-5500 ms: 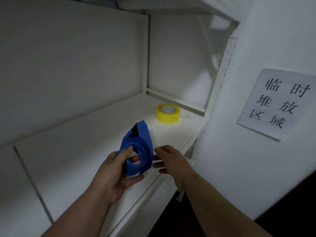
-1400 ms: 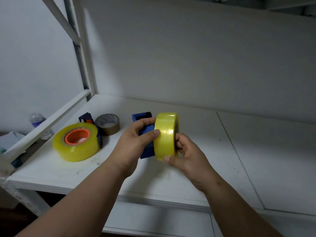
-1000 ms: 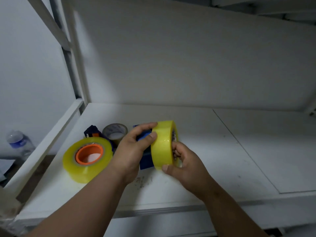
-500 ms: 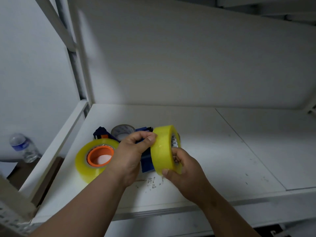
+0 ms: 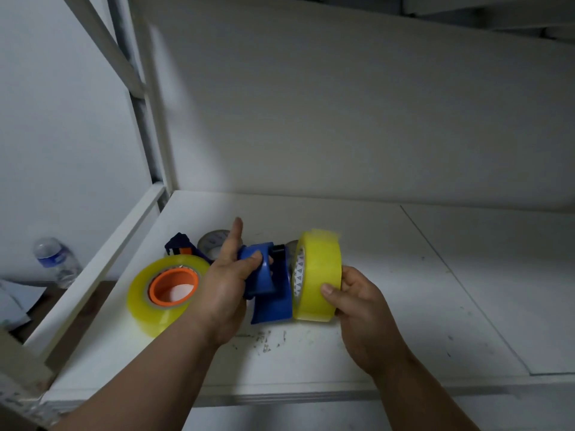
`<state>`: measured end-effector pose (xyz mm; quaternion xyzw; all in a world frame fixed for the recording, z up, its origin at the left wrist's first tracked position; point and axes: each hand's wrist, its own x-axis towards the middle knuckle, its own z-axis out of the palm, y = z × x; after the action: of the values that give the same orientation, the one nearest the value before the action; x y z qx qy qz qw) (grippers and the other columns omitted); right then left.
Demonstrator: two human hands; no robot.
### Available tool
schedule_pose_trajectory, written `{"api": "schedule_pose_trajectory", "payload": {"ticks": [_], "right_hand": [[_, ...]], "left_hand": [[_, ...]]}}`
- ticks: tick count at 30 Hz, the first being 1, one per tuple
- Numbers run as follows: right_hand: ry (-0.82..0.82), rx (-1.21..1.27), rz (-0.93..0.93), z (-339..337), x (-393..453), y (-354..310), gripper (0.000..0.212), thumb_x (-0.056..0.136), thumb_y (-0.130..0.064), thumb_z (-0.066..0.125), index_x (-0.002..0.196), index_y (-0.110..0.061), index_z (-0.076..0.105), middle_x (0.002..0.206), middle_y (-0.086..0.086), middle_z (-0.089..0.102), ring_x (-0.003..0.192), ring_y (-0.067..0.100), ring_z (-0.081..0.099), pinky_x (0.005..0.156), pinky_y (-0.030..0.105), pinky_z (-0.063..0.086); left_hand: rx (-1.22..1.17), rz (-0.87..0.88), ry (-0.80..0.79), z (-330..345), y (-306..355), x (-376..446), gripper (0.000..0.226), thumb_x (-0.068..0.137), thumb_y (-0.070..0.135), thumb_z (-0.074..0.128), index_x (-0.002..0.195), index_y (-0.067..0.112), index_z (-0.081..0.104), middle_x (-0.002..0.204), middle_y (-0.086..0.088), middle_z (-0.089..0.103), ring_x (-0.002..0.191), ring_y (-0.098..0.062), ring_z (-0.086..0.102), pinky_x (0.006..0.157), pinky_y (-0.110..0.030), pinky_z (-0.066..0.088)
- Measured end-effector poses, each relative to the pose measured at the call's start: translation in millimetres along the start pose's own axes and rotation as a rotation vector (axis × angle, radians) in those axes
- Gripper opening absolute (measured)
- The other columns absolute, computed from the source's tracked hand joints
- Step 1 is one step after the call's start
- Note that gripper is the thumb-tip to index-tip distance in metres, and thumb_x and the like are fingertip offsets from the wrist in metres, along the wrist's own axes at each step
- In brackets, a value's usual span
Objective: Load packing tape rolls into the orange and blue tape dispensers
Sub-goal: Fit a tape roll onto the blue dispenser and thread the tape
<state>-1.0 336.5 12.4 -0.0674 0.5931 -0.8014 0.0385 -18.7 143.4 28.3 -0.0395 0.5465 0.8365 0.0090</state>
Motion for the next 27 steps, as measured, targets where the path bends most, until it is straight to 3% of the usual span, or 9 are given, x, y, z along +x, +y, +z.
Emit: {"api": "schedule_pose_trajectory", "payload": {"ticks": [2,4,11,16,20,25,27], "right_hand": [[0.02,0.018,-0.008,-2.0,3.8,-6.8,0.03,0.076,-0.015,0.062,0.105,-0.009,0.069,0.102,0.016,0.074,0.092,0.03,0.07,0.073,0.036,0.058],[0.054,0.042,-0.015,-2.0,7.9,-15.0,0.03,0.074,-0.017,0.062,0.102,-0.009,0.069,0.101,0.016,0.074,0.091,0.031,0.07,0.077,0.041,0.057],[-0.008,0.134,-0.033,4.3,9.6,-33.5,0.034,0.078,-0.017,0.06,0.109,-0.007,0.068,0.111,0.018,0.071,0.101,0.034,0.067,0.086,0.048,0.054],[-0.046,-0.02,-0.035,10.6,0.6,-19.4,0.033,0.078,-0.011,0.061,0.11,-0.01,0.066,0.102,0.011,0.075,0.092,0.025,0.071,0.072,0.029,0.056],[-0.04,-0.125,-0.018,14.5,-4.5,-11.5,0.038,0.076,-0.014,0.062,0.114,-0.013,0.063,0.105,0.009,0.074,0.096,0.025,0.07,0.076,0.03,0.056],[-0.08,-0.233,0.004,19.9,-7.5,-8.9,0.039,0.076,-0.014,0.064,0.115,-0.015,0.06,0.105,0.006,0.073,0.097,0.022,0.069,0.078,0.03,0.056],[-0.068,-0.243,0.007,20.5,-9.5,-7.9,0.035,0.079,-0.011,0.065,0.114,-0.016,0.061,0.103,0.005,0.074,0.095,0.021,0.069,0.076,0.028,0.056]], "left_hand": [[-0.016,-0.014,0.035,-1.5,0.7,-0.3,0.074,0.097,-0.001,0.05,0.155,0.036,0.022,0.153,0.006,0.041,0.115,-0.02,0.065,0.091,-0.031,0.052],[-0.009,-0.023,0.064,-1.6,1.0,-0.5,0.077,0.097,-0.001,0.052,0.157,0.029,0.015,0.162,-0.001,0.029,0.121,-0.023,0.06,0.093,-0.031,0.05],[0.018,-0.033,0.055,1.6,-4.3,3.3,0.079,0.096,-0.001,0.054,0.158,0.023,0.011,0.151,-0.008,0.047,0.108,-0.017,0.065,0.077,-0.02,0.06],[-0.002,-0.035,0.051,4.4,-5.9,2.2,0.071,0.096,-0.004,0.052,0.156,0.021,0.023,0.141,-0.012,0.056,0.095,-0.016,0.066,0.077,-0.025,0.056],[-0.014,-0.067,0.032,2.7,-8.5,-1.7,0.064,0.096,-0.002,0.051,0.153,0.021,0.032,0.138,-0.006,0.059,0.1,-0.015,0.067,0.066,-0.019,0.06],[0.113,-0.02,0.041,2.2,-9.2,-2.0,0.052,0.1,0.013,0.051,0.149,0.025,0.04,0.146,-0.003,0.052,0.124,-0.016,0.056,0.098,-0.027,0.048],[0.124,-0.042,0.049,1.8,-6.6,-0.9,0.052,0.1,0.009,0.051,0.15,0.022,0.04,0.145,-0.006,0.053,0.123,-0.02,0.057,0.099,-0.03,0.048]]}}
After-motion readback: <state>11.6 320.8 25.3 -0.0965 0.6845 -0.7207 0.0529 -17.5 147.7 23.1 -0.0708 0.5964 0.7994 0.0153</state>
